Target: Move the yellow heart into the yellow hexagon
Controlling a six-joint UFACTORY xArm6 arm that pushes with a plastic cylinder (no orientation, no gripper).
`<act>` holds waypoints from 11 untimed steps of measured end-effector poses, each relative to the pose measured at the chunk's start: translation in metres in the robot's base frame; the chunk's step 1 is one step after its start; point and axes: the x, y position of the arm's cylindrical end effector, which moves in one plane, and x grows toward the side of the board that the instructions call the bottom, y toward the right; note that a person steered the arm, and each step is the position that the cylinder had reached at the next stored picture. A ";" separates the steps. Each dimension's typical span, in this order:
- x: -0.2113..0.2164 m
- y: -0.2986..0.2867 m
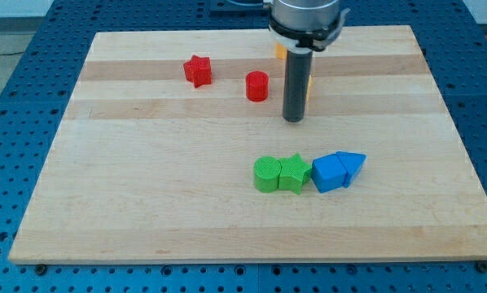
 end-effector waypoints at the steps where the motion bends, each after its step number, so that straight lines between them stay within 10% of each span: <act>1: -0.021 0.012; 7: -0.105 0.012; 11: -0.039 0.003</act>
